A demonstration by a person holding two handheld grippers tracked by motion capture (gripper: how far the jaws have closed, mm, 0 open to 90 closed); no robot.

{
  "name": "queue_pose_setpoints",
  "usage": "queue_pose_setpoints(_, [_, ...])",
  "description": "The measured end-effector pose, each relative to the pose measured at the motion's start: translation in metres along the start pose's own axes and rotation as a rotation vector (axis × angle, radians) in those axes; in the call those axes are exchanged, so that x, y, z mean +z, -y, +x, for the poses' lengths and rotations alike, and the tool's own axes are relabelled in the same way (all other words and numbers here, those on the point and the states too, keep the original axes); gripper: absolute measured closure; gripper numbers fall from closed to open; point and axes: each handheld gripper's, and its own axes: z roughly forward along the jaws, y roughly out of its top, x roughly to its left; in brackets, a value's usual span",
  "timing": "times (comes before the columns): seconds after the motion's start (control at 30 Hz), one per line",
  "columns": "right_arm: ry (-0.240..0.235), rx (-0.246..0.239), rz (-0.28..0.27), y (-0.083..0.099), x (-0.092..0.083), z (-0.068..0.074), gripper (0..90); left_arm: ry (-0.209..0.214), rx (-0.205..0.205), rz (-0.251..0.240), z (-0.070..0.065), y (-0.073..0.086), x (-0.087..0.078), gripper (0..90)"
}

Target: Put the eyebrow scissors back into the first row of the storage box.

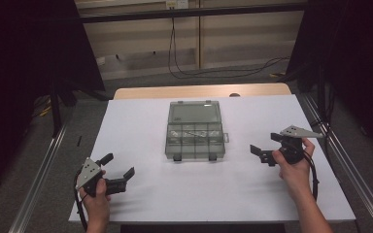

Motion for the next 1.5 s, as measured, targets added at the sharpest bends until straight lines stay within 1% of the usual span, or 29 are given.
queue_pose_setpoints(0.17, [0.017,0.007,-0.011,0.007,-0.008,-0.005,0.0,0.000,0.003,0.001,0.000,0.000,0.000,1.6])
queue_pose_setpoints(0.2, [0.021,0.016,-0.010,0.009,-0.010,-0.006,0.0,-0.001,0.002,0.001,0.000,0.000,0.000,1.7])
queue_pose_setpoints(0.4, [0.043,0.026,-0.016,0.018,-0.020,-0.012,0.0,-0.002,0.003,0.003,0.000,0.000,0.000,1.6])
queue_pose_setpoints(0.53, [0.053,0.041,-0.019,0.024,-0.027,-0.016,0.0,-0.005,0.004,0.004,0.000,0.000,0.000,1.6])
queue_pose_setpoints(0.57, [0.057,0.043,-0.021,0.025,-0.028,-0.016,0.0,-0.002,-0.003,0.001,-0.001,0.000,0.000,1.6])
queue_pose_setpoints(0.6, [0.060,0.044,-0.023,0.026,-0.030,-0.018,0.0,0.007,0.008,0.007,0.000,0.000,0.000,1.7])
queue_pose_setpoints(0.63, [0.062,0.046,-0.021,0.028,-0.032,-0.019,0.0,0.008,0.004,0.004,-0.001,0.000,0.000,1.6])
queue_pose_setpoints(0.7, [0.068,0.048,-0.021,0.030,-0.035,-0.021,0.0,0.000,0.003,0.004,-0.001,0.000,0.000,1.6])
queue_pose_setpoints(0.77, [0.072,0.054,-0.020,0.033,-0.038,-0.022,0.0,0.000,0.003,0.004,-0.001,0.000,0.000,1.7])
queue_pose_setpoints(0.8, [0.073,0.052,-0.022,0.033,-0.040,-0.023,0.0,0.009,0.002,0.004,-0.001,0.000,0.000,1.6])
queue_pose_setpoints(0.97, [0.091,0.052,-0.026,0.040,-0.047,-0.026,0.0,0.005,0.006,0.006,0.000,0.000,0.000,1.6])
queue_pose_setpoints(1.13, [0.111,0.065,-0.032,0.047,-0.056,-0.029,0.0,0.006,0.002,0.003,-0.001,0.000,0.000,1.6])
queue_pose_setpoints(1.2, [0.111,0.069,-0.033,0.049,-0.059,-0.030,0.0,0.000,-0.001,0.002,-0.001,0.000,0.000,1.7])
queue_pose_setpoints(1.5, [0.130,0.077,-0.052,0.058,-0.072,-0.035,0.0,0.005,0.002,0.004,-0.001,0.000,0.000,1.6])
